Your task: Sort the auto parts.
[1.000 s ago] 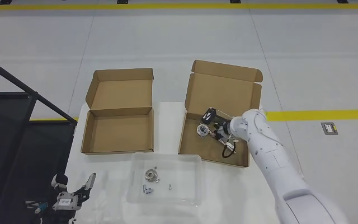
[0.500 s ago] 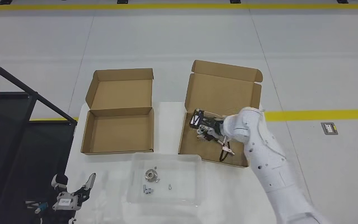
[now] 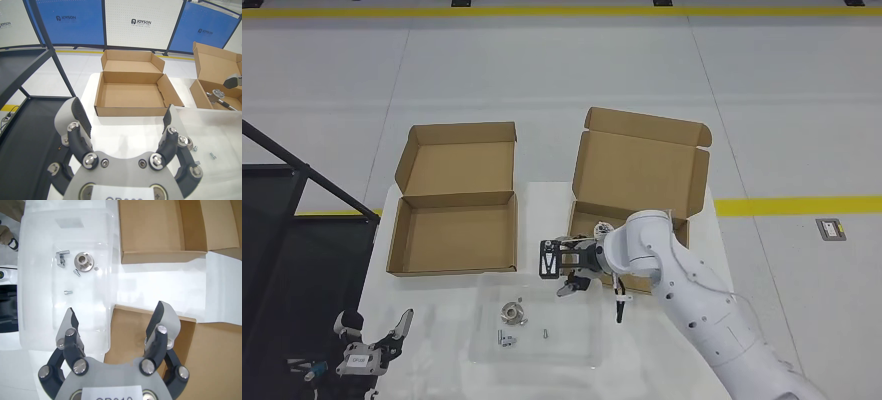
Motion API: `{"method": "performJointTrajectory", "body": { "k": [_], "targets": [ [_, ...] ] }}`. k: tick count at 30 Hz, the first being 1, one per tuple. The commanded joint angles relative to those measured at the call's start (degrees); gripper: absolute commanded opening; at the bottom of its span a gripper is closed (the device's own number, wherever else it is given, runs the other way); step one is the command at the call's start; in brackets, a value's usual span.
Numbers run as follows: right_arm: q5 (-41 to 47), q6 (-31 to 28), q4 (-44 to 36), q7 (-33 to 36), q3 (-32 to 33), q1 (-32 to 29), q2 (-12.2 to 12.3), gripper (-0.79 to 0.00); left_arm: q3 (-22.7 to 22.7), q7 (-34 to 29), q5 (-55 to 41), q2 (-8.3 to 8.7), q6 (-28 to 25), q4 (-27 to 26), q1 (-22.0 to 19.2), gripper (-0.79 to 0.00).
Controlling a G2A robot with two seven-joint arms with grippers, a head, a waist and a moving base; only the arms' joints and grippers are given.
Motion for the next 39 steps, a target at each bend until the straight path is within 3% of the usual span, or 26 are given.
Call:
{"method": "performJointTrajectory", "body": {
  "k": [1,26,30,39],
  "targets": [
    [-0.4,0.0,-0.1,0.0,0.2,-0.1,0.0,0.000,0.0,0.0,0.0,0.00,0.0,0.0,0.0,0.000],
    [-0.6,0.1,-0.4,-0.1,0.0,-0.1,0.0,0.000,0.0,0.0,0.0,0.00,0.0,0.0,0.0,0.000],
    [0.8,2.7,-2.2,-0.4,-1.5,-0.8,-0.3,0.000,0.0,0.0,0.0,0.00,0.0,0.0,0.0,0.000],
    [7.9,9.7,-6.7,6.5,-7.4,2.0,-2.2,0.000,0.0,0.0,0.0,0.00,0.0,0.0,0.0,0.000]
  ]
}}
